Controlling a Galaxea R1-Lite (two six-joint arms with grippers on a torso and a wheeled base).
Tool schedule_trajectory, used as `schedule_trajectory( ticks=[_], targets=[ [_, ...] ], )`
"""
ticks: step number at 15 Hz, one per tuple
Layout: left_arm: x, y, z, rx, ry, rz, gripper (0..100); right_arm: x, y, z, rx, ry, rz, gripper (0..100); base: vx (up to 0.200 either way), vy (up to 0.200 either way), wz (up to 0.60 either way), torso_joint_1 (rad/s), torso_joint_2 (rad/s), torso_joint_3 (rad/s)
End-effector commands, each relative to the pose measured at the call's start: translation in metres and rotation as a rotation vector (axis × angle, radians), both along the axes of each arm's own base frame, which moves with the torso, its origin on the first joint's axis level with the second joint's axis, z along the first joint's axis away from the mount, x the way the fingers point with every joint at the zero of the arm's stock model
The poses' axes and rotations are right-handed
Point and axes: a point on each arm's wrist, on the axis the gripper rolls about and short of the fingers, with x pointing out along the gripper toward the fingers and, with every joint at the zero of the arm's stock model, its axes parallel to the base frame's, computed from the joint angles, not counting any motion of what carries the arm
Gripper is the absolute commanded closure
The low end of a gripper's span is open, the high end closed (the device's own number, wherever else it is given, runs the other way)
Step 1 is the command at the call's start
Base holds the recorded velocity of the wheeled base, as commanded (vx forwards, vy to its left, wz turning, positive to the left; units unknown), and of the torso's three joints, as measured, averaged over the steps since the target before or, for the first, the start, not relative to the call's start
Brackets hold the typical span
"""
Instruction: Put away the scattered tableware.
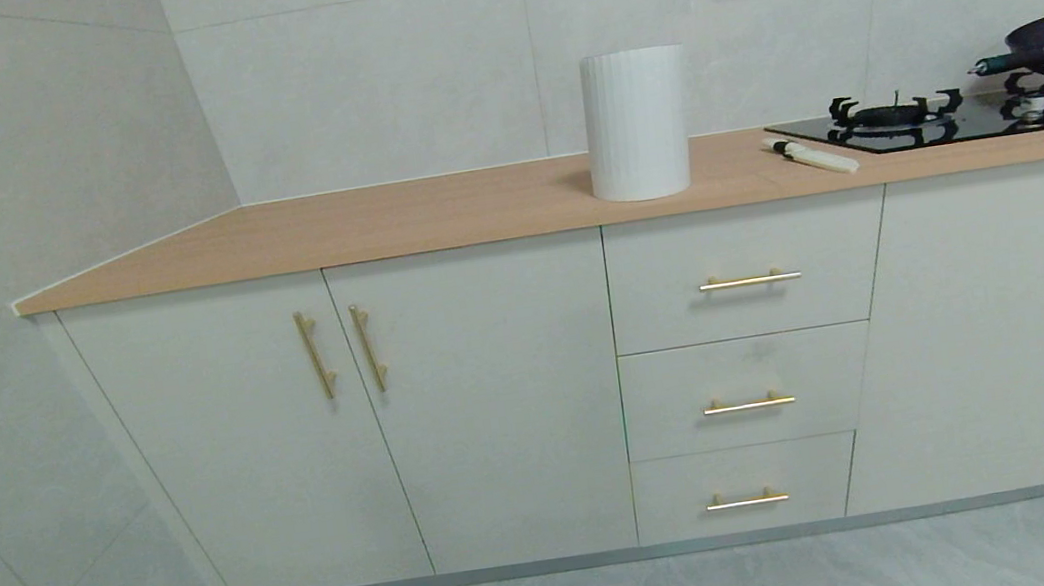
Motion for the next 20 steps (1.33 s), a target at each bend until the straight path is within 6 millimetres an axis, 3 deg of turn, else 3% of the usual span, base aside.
schedule_trajectory(
  ticks=[1,12,20],
  targets=[
    [0.0000,0.0000,0.0000,0.000,0.000,0.000,0,0.0045,0.0000,-0.0144,0.000,0.057,0.001,0,0.000,0.000,0.00,0.000,0.00,0.000],
    [0.0000,0.0000,0.0000,0.004,0.000,0.000,0,0.0046,0.0000,-0.0181,0.000,0.094,0.004,0,0.000,0.000,0.00,0.000,0.00,0.000],
    [0.0000,0.0000,0.0000,0.000,0.000,0.002,0,0.0047,0.0001,-0.0181,0.000,0.095,0.007,0,0.200,0.000,0.00,0.001,0.00,0.000]
  ],
)
